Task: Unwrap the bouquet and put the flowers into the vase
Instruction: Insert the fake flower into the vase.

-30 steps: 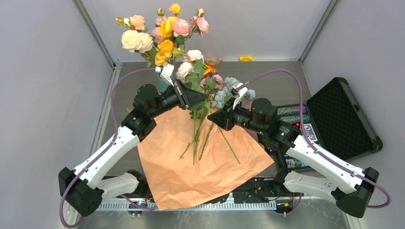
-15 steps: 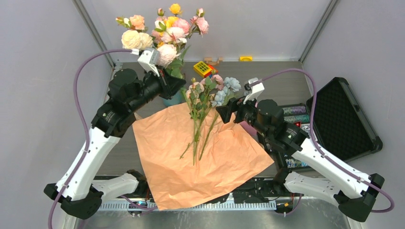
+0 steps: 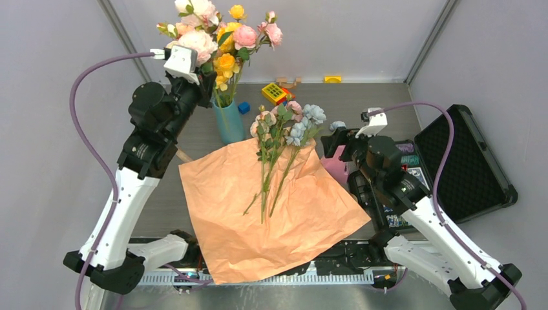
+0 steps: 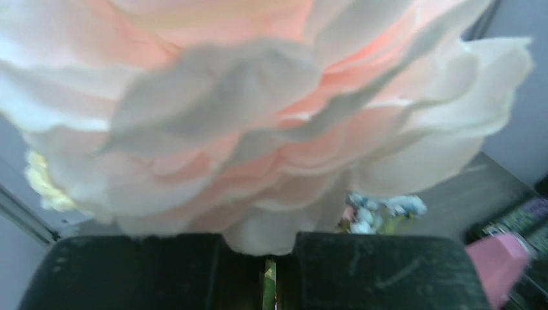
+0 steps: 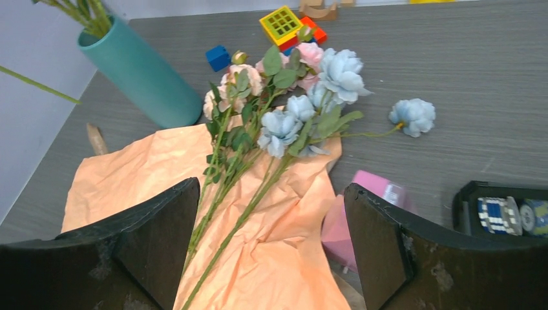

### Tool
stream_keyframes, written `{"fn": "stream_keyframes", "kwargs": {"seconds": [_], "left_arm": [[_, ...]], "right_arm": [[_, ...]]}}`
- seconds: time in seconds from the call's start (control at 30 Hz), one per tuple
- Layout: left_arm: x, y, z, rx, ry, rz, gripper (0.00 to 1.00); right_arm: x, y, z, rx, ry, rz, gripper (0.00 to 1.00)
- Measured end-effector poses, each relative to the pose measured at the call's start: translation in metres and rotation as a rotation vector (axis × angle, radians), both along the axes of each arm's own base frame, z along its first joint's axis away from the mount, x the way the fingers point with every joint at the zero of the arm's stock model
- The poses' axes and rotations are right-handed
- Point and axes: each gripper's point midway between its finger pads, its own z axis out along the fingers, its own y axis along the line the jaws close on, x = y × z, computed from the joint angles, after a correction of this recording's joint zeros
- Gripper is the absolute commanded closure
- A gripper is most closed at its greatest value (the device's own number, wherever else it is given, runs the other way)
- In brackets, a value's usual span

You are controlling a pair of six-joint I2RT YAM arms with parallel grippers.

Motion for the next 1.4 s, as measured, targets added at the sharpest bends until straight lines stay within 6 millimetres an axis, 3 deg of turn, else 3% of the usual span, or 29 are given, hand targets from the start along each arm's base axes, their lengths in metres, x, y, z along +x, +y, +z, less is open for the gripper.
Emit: {"fn": "stream_keyframes", "kwargs": {"seconds": [0.17,0.4,0.83,1.4], "left_arm": [[0.026,0.018,0.024,0.022,-0.086,0.068,1.0],[0.058,0.029,0.034,0.02,-0.118,0.112,1.0],[0.077,0.027,0.039,-0.037,-0.146,0.094,1.0],[0.095,0.038,-0.052,-0.055,-0.037,0.121,1.0]], "right_arm": [[-0.003,-0.018,-0.004,0.014,-0.006,-0.035,0.12],[-0.013,-0.023,-0.003,0.034,-0.028,-0.027,0.12],[-0.016,-0.023,-0.006,0.028,-0.02,-0.02,0.13],[-0.017,-0.021,-0.006,0.026,-0.02,-0.003,0.13]]}}
